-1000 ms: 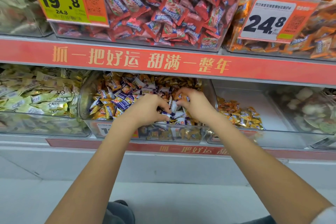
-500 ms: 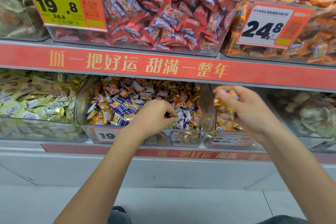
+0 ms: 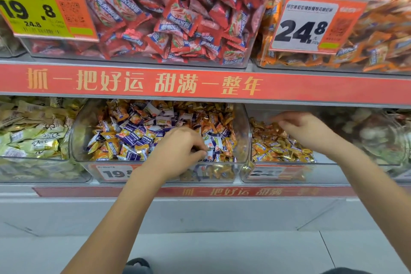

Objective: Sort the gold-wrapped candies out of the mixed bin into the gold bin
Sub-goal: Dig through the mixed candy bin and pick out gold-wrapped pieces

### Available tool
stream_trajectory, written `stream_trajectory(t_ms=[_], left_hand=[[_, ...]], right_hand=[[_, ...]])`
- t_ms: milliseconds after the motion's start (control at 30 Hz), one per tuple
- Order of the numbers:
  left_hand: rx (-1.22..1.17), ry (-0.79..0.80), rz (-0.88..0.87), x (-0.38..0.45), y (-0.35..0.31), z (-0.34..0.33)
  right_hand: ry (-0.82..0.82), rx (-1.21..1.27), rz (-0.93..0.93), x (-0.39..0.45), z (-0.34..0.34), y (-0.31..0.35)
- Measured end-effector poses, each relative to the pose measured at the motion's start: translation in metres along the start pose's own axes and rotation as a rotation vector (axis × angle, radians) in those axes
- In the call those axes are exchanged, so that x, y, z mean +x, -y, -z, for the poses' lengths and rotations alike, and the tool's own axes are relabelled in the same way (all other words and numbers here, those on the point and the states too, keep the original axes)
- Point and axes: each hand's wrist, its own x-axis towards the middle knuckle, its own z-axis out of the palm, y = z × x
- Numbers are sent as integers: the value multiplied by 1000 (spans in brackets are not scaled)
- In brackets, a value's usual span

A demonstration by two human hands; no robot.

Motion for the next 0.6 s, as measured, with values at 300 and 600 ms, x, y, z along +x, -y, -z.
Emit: stream_trajectory(t_ms=[300,600], left_hand=[[21,88,146,-14,6,5],[-132,132,157,-17,16,11]], right_hand=[[-107,-407,459,4,-47,78],[179,-337,204,61,-110,99]])
